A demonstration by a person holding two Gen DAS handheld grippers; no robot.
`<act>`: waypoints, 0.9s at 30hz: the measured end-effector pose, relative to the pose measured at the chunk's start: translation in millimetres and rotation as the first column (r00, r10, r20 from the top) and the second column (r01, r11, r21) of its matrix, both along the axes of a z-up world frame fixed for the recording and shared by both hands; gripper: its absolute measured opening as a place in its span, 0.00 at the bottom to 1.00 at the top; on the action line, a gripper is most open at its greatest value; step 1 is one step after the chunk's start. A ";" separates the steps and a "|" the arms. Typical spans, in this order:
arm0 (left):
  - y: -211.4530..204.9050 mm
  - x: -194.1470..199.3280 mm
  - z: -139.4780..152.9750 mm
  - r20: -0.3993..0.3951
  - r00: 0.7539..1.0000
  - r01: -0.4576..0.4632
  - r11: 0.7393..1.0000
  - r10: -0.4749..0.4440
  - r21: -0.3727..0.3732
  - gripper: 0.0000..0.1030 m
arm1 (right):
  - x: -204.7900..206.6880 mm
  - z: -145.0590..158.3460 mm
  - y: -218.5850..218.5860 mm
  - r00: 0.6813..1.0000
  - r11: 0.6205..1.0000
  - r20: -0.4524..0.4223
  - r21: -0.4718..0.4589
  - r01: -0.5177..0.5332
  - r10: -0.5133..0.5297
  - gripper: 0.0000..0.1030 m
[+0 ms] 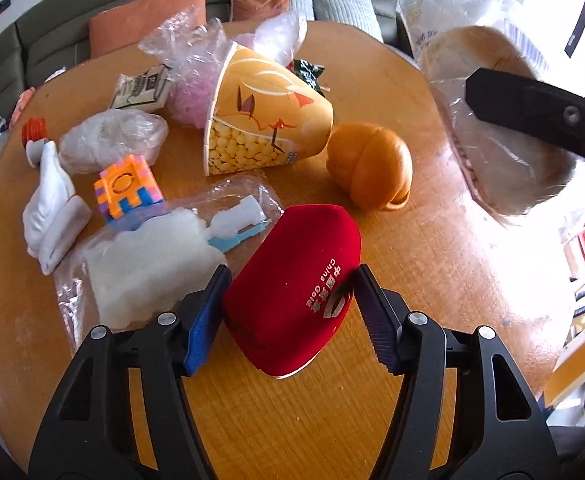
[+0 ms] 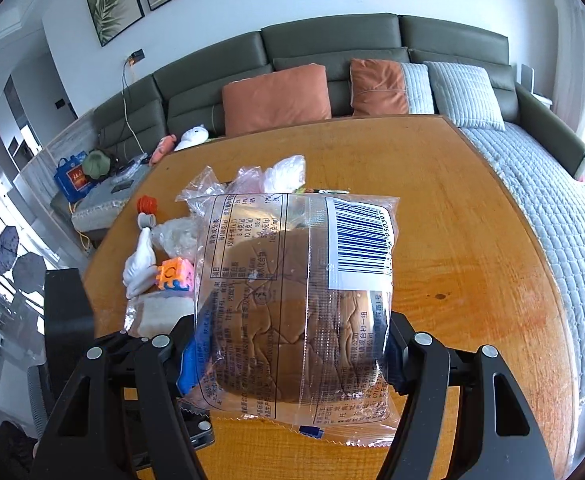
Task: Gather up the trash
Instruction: 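Grasp the red cap with the left tool while the right tool grasps the bread bag, then carry the red cap and bread bag to the black bin and release both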
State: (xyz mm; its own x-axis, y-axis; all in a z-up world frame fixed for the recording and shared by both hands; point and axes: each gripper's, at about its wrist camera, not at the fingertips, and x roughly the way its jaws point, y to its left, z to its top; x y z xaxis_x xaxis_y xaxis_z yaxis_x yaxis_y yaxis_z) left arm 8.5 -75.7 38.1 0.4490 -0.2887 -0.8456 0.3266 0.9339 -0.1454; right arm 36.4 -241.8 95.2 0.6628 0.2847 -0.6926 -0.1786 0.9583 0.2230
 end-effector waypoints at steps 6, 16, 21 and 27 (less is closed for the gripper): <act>52.3 -17.8 26.8 0.034 0.995 -0.097 0.994 0.098 -0.049 0.60 | 1.4 6.1 29.6 0.998 0.998 0.010 0.018 -0.056 0.056 0.67; 171.2 -51.2 49.2 0.063 0.945 -0.316 0.944 0.322 -0.092 0.60 | -7.3 21.3 146.3 0.969 0.969 0.034 -0.002 -0.245 0.245 0.67; 229.1 -73.0 51.2 0.068 0.904 -0.414 0.905 0.421 -0.101 0.60 | -16.2 22.6 209.6 0.939 0.939 0.024 -0.006 -0.343 0.343 0.67; 306.7 -110.2 53.7 0.077 0.828 -0.549 0.830 0.556 -0.097 0.60 | -31.5 23.0 298.0 0.875 0.875 0.014 -0.001 -0.484 0.483 0.67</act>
